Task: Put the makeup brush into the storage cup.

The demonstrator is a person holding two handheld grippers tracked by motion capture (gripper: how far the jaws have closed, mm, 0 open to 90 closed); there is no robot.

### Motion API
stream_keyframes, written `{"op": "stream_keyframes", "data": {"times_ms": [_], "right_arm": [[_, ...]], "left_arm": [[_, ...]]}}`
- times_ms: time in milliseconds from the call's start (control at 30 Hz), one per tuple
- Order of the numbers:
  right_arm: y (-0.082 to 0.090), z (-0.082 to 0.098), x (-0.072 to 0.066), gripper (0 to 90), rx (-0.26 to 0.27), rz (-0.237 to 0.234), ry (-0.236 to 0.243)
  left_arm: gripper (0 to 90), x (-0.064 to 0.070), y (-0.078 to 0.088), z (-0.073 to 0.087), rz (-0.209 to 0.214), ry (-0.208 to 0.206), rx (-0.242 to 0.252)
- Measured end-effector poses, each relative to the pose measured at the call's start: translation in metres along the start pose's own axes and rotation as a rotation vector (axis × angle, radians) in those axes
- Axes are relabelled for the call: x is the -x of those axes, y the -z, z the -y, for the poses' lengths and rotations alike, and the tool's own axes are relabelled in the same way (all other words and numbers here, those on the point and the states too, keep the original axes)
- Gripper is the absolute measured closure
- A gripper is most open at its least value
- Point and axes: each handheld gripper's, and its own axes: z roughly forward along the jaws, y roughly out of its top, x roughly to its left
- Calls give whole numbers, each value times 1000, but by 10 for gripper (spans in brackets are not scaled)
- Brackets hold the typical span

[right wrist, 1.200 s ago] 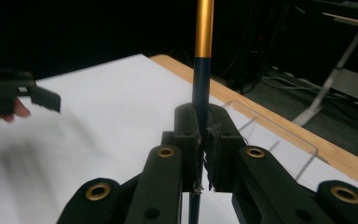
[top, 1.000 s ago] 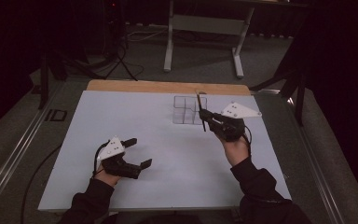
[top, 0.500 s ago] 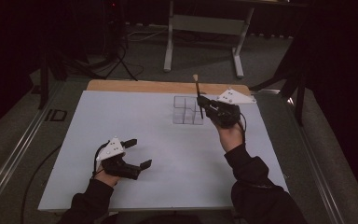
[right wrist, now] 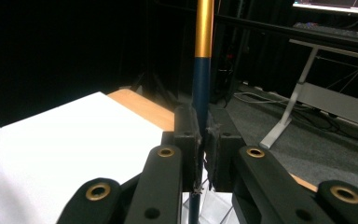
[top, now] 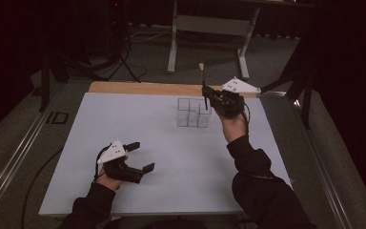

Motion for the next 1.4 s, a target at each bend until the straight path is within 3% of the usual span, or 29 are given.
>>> {"op": "stream_keyframes", "data": {"times_ms": [633,1400], "right_arm": [[-33,-16,13,841,19,66,-35],[-69,0,24,841,-21,114,-79]], "left_arm": [[15,0,2,0,11,-1,9],[16,1,2,0,30,-6,-2]]}}
